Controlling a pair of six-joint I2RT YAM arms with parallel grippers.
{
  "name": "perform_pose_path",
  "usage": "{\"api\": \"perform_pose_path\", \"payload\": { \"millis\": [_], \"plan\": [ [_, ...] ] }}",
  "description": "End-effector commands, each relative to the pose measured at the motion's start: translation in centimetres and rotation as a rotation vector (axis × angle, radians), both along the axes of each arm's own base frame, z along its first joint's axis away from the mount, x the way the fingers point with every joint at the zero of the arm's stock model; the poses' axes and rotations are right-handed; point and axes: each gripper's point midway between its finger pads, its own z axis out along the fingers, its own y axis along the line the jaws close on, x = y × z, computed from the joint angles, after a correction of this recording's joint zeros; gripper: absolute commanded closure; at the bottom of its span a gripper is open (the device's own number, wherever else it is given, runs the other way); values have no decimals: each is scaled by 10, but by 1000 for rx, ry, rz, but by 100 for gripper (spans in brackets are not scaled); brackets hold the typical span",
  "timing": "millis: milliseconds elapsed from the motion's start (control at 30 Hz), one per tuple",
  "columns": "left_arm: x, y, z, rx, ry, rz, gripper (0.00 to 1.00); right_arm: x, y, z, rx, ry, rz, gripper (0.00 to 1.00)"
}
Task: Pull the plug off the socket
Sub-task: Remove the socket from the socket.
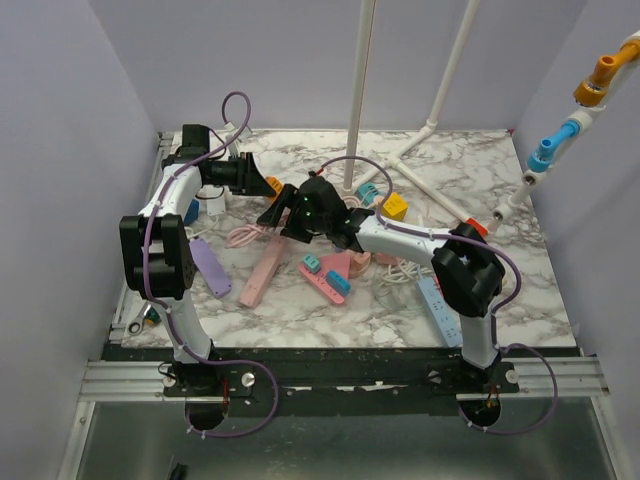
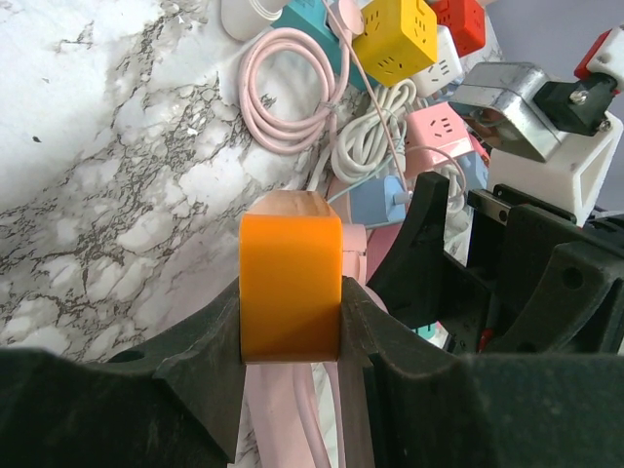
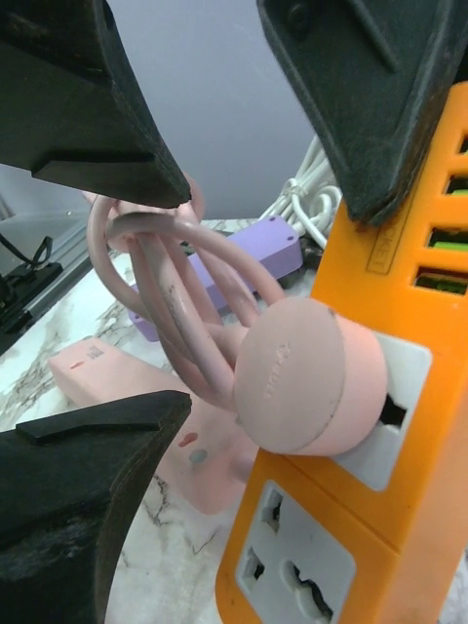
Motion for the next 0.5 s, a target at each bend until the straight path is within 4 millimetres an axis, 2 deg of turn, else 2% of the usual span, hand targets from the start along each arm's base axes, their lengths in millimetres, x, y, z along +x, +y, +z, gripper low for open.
{"api": "perform_pose_path", "payload": {
  "millis": [0, 167, 333, 400, 467],
  "plan": [
    [-8, -2, 33, -34, -74, -14, 100, 18, -1, 13, 46, -50, -108, 17],
    [-10, -3, 34, -41, -69, -19, 100, 32, -5, 19, 69, -71, -193, 17],
    [-11, -3, 35, -43, -64, -23, 100, 41, -11, 8, 63, -50, -275, 18],
    [-12, -3, 36, -45, -64, -25, 100, 40, -10, 4, 72, -38, -283, 23],
    [-12, -3, 35, -46, -56, -24, 100, 40, -6, 3, 82, -31, -276, 33]
  ]
}}
